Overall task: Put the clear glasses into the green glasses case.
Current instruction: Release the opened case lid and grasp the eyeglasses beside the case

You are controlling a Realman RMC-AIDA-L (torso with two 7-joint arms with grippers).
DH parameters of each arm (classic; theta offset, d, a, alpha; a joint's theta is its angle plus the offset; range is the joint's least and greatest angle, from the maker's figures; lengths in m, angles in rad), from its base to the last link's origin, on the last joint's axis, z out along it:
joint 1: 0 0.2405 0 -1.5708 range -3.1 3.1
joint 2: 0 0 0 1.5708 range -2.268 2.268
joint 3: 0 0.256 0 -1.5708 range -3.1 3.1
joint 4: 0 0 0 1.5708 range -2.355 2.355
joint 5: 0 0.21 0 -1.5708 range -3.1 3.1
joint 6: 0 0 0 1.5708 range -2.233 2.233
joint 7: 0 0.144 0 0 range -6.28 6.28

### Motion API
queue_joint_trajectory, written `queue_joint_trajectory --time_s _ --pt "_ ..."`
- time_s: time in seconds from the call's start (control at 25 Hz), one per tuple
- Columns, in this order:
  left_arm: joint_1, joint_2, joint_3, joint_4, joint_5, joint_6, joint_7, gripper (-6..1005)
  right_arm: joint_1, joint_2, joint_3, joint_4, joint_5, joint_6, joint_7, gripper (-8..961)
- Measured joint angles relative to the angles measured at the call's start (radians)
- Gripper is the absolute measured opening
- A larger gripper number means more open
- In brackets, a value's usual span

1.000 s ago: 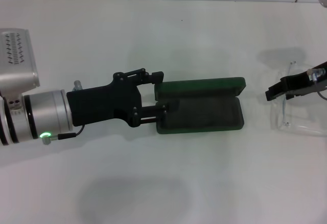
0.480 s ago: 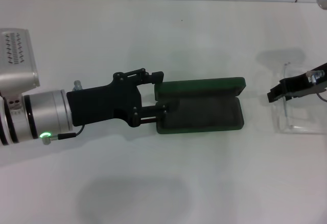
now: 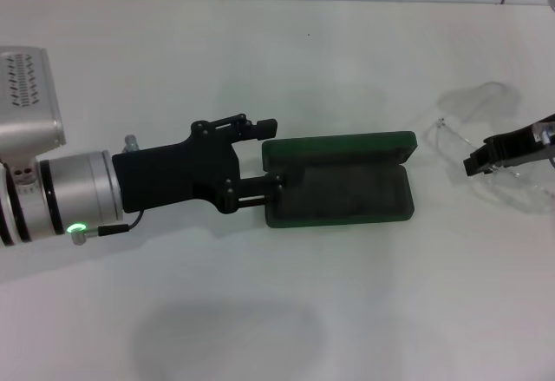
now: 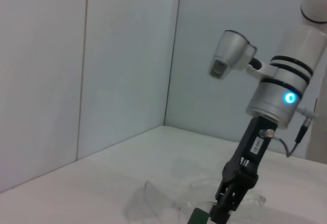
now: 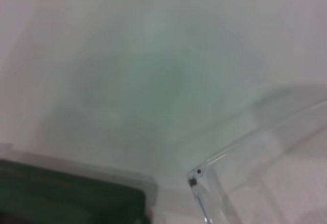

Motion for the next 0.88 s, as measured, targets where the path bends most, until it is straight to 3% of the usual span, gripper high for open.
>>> queue_joint_trajectory --time_s 0.88 --pt "0.000 -0.011 -0.026 -0.038 -0.017 0.006 -0.002 764 -0.024 -0.005 0.055 -0.050 0.044 -0.087 -0.162 233"
